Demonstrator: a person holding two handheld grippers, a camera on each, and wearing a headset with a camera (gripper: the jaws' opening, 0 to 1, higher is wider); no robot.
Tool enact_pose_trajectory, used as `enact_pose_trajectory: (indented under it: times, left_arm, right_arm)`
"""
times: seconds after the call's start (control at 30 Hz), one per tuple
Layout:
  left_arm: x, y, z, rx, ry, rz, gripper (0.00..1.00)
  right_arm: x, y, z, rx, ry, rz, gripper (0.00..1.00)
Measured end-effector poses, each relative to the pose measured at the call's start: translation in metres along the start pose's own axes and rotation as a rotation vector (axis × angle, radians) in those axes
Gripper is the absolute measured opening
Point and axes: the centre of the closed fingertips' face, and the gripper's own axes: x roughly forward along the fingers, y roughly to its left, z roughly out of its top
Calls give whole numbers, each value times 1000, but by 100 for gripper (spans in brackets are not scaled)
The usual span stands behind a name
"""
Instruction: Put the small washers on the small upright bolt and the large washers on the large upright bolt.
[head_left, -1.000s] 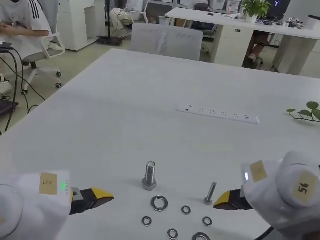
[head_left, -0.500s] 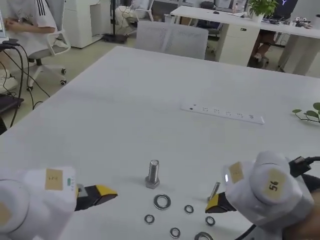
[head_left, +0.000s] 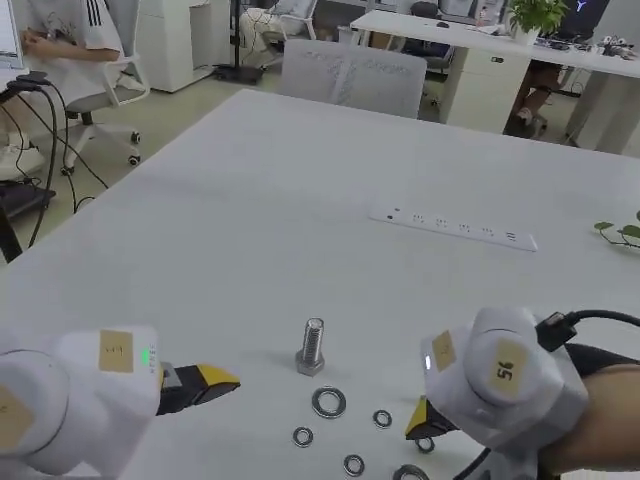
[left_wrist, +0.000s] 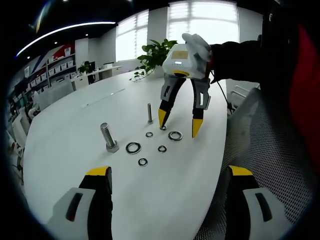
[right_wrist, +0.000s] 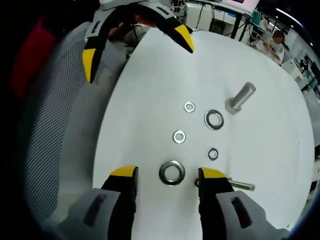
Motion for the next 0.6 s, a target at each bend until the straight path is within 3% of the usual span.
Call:
enact_pose_trajectory:
  times: [0.6]
  left_arm:
    - [-3,0,2,-9,-11,11,94]
  right_arm:
    - [8,-2,-7,-28,51,9,36]
